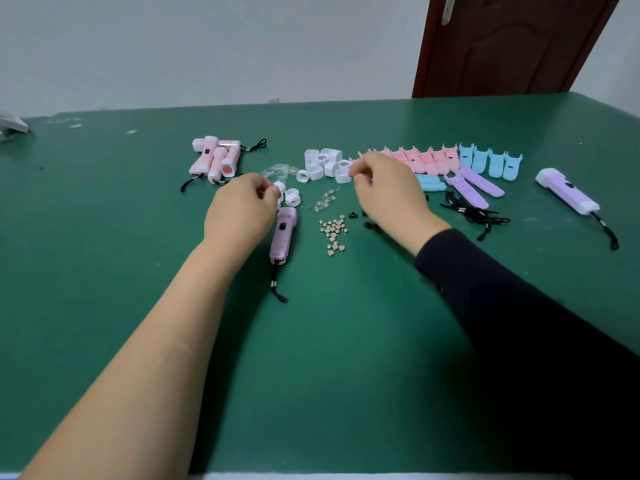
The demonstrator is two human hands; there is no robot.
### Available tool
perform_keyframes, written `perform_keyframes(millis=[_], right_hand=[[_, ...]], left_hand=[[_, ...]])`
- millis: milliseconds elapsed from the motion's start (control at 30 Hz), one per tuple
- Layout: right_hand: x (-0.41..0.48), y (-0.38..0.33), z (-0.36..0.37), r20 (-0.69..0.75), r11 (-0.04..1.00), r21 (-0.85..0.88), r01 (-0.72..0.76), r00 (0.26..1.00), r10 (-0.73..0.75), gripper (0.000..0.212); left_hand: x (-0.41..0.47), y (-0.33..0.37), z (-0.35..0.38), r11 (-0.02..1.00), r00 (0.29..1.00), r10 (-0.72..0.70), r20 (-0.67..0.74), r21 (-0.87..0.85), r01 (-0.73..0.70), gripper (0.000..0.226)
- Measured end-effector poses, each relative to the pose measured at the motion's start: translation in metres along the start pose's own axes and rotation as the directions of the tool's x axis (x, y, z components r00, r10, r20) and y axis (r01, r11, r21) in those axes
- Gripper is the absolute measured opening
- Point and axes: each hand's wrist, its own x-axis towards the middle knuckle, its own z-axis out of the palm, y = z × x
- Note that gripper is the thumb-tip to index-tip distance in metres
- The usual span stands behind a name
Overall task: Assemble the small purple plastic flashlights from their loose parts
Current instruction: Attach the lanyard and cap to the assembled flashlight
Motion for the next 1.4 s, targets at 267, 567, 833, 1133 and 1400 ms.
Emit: perform_keyframes(millis=[267, 567, 833, 1133, 1400], right_hand=[[0.065, -0.006, 0.031, 0.206, 0.849, -0.524, 0.071, 0.978, 0.045, 0.032], [0.065, -0.030, 0.016, 0.118, 0.991, -0.057, 0.119, 0.987, -0.111, 0.013], [0.045, -0.084, 0.025, 0.248, 0.905, 0.340, 0.256, 0.904, -0.349, 0.028], [0.099, -0.057, 0.056, 0.387, 0.938, -0.209, 0.276, 0.904, -0.180, 0.045], [0.118, -0.062, 0.077, 0.495, 0.736, -0.500, 0.457, 0.848, -0.190, 0.026]], left_hand=[[0.003, -0.001, -0.003, 1.000, 1.000, -0.002, 0.006, -0.024, 0.002, 0.013], [0.003, 0.007, -0.011, 0.834, 0.989, -0.117, 0.092, -0.531, 0.148, 0.016], [0.005, 0.010, -0.026, 0.130, 0.927, -0.168, 0.335, -0.925, 0.358, 0.023], [0.013, -0.003, -0.028, -0.144, 0.811, -0.326, 0.486, -0.873, 0.466, 0.019], [0.014, -0.003, -0.030, -0.111, 0.809, -0.290, 0.511, -0.858, 0.502, 0.018]])
